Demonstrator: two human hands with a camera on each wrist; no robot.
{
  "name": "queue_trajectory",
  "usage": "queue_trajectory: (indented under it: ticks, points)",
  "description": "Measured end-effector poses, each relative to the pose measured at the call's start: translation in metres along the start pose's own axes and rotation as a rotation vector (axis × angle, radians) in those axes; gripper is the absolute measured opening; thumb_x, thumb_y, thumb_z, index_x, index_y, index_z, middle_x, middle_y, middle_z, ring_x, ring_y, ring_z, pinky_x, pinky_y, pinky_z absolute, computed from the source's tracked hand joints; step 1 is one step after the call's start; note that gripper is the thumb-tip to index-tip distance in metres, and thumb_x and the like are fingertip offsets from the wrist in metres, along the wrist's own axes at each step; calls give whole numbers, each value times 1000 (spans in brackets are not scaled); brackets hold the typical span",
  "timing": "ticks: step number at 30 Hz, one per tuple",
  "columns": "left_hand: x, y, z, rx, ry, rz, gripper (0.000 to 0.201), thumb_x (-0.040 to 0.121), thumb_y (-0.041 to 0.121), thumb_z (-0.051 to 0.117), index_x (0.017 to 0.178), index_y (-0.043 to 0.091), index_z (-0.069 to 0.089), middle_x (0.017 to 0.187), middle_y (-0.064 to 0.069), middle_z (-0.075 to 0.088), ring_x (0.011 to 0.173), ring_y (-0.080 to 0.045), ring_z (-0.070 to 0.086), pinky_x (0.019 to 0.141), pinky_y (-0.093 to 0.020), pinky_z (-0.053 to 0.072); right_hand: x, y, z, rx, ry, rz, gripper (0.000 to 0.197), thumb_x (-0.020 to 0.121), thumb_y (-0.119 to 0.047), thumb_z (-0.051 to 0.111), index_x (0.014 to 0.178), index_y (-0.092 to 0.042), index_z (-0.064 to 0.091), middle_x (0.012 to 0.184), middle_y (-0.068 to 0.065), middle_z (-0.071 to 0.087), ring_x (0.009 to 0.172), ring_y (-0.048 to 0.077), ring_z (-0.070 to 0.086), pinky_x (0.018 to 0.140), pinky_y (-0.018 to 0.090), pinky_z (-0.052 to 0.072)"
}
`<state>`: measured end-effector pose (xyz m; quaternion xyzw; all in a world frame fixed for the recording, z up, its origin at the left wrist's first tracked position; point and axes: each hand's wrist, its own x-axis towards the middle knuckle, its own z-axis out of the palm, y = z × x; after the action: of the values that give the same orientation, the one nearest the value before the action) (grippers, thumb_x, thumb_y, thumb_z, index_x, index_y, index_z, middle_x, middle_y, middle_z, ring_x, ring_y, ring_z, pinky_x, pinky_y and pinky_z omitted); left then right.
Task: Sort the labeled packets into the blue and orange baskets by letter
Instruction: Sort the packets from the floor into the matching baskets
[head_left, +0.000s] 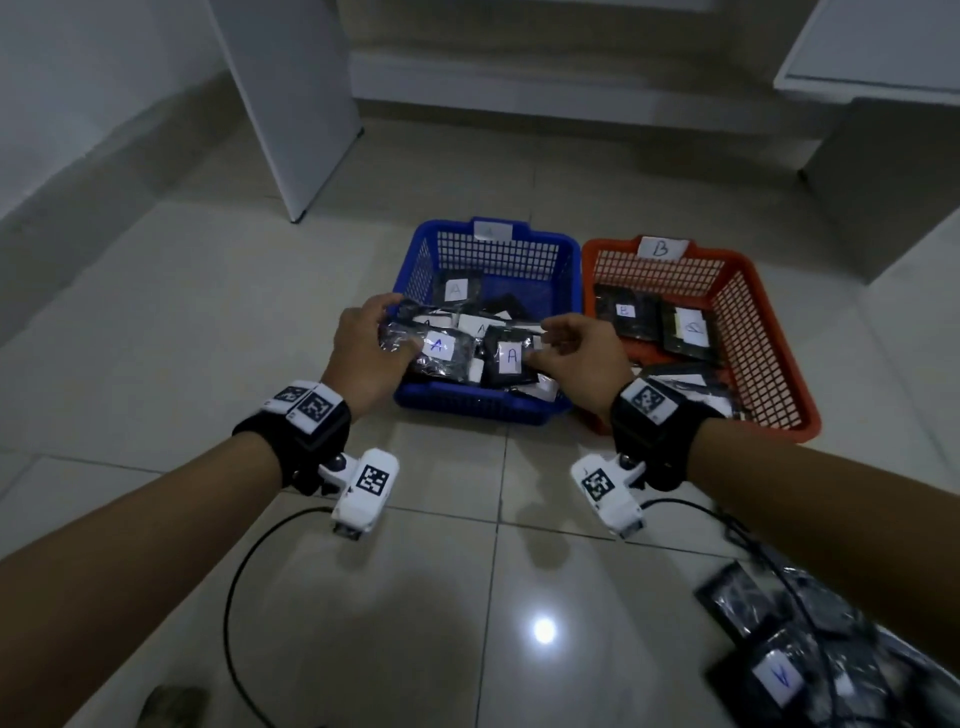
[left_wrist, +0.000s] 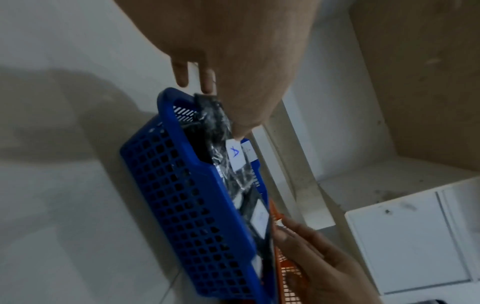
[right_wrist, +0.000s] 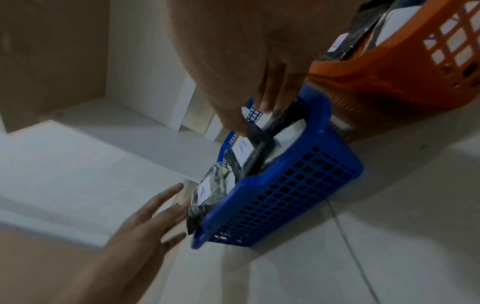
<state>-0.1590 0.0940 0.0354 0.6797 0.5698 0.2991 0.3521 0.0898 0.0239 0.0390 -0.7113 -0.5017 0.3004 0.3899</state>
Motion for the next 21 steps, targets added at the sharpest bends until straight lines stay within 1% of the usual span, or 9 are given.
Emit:
queue_trajectory:
  ticks: [3, 5, 7, 11, 12, 14, 16, 18, 21]
  points:
    - [0, -6, 2, 246, 88, -32, 54, 86, 37, 71, 136, 33, 51, 138, -14, 39, 131, -34, 36, 110, -44, 33, -1, 12, 1, -232, 105, -73, 41, 80, -16, 80, 118, -15, 65, 113, 4, 52, 98, 16, 55, 89, 20, 43]
    - [-5, -8, -3, 215, 148, -5, 46, 88, 38, 69, 131, 32, 54, 136, -11, 40, 130, -33, 35, 109, -45, 32, -7, 16, 0, -264, 105, -139, 35, 84, -12, 74, 118, -15, 64, 114, 4, 48, 99, 13, 50, 84, 3, 33]
    - [-13, -17, -8, 187, 189, 17, 36, 90, 36, 66, 125, 31, 56, 129, -7, 43, 125, -29, 38, 105, -40, 31, -16, 18, 2, -246, 101, -214, 31, 86, -7, 70, 115, -15, 64, 111, 2, 45, 97, 11, 47, 80, -6, 29]
    - [-41, -46, -26, 147, 241, 30, 21, 91, 25, 65, 111, 22, 58, 108, -2, 47, 105, -23, 46, 96, -37, 39, -45, 12, 20, -226, 10, -449, 26, 87, -7, 68, 112, -15, 63, 105, -2, 44, 92, 8, 47, 83, 8, 37]
    - [-51, -54, -32, 143, 215, 31, 19, 91, 23, 67, 107, 19, 58, 103, -4, 50, 98, -22, 48, 92, -34, 43, -55, 10, 27, -226, -56, -509, 25, 87, -8, 69, 111, -14, 64, 104, -3, 46, 91, 6, 47, 83, 10, 38]
    - [-73, -70, -45, 143, 90, -28, 19, 88, 22, 72, 102, 18, 60, 96, -4, 53, 84, -18, 51, 76, -17, 44, -73, 8, 46, -211, -248, -575, 23, 88, -11, 68, 111, -15, 65, 102, -6, 49, 88, 0, 48, 82, 11, 41]
    - [-99, -85, -58, 192, -80, -119, 23, 84, 24, 77, 101, 21, 61, 99, -3, 54, 83, -16, 53, 68, -11, 40, -91, 10, 69, -212, -486, -539, 21, 91, -19, 66, 111, -19, 66, 100, -7, 55, 86, 3, 54, 80, 24, 49]
    - [-125, -103, -71, 282, -220, -192, 31, 81, 30, 79, 106, 24, 62, 105, -3, 53, 92, -19, 55, 75, -20, 45, -108, 13, 95, -249, -722, -485, 23, 91, -27, 64, 113, -22, 66, 102, -4, 59, 89, 11, 58, 84, 37, 52]
    - [-162, -127, -92, 473, -392, -292, 49, 74, 47, 83, 114, 32, 59, 112, -2, 47, 104, -22, 49, 91, -36, 47, -134, 13, 132, -356, -1011, -491, 35, 90, -39, 65, 121, -23, 64, 110, -1, 61, 98, 18, 59, 89, 40, 51]
